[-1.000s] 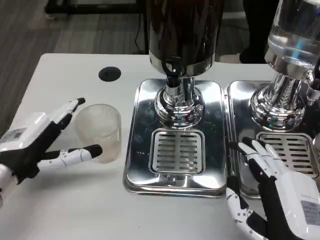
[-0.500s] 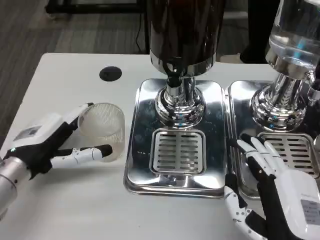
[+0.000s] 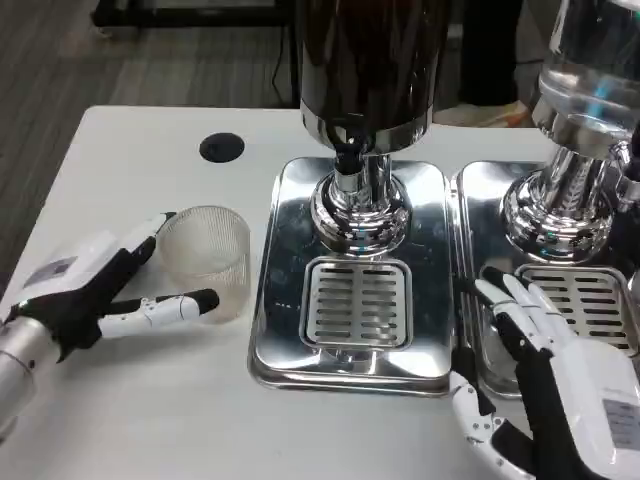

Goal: Grasp the cup under the faucet to collect the drink, then remove the cup.

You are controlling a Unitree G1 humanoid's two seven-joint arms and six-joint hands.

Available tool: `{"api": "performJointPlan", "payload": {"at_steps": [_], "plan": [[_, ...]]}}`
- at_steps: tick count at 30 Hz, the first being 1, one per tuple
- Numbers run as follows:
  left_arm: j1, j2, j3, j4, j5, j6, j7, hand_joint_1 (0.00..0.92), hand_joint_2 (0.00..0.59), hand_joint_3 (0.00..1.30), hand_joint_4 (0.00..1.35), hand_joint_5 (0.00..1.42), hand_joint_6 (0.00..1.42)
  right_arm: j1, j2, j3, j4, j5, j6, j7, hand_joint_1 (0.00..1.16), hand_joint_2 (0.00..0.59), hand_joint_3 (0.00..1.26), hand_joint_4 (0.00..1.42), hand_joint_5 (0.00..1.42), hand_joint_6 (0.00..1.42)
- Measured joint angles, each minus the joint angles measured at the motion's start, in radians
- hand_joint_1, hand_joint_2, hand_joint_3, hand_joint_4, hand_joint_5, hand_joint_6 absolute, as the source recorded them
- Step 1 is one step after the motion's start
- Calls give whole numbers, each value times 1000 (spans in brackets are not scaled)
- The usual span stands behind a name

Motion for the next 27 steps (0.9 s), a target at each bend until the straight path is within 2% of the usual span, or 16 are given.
{"api": "performJointPlan", "payload": {"at_steps": [4, 12, 19, 27], "plan": [[-5, -21, -5, 3, 3, -37, 60, 49, 28, 8, 0, 86, 155, 0, 0, 0, 0, 2, 0, 0, 402, 508, 236, 119, 97, 264], [-66, -46, -11, 38, 3, -53, 85, 50, 29, 8, 0, 93, 156, 0, 0, -2, 0, 7, 0, 0, 402, 508, 237, 119, 106, 279], [-95, -48, -40, 53, 18, -52, 86, 50, 29, 9, 0, 95, 156, -1, 0, -4, 0, 14, 0, 0, 402, 508, 237, 119, 108, 283], [-94, -45, -40, 61, 29, -59, 104, 23, 23, 0, 0, 88, 166, -2, 2, -4, 0, 17, 0, -1, 402, 508, 237, 125, 108, 286]]}}
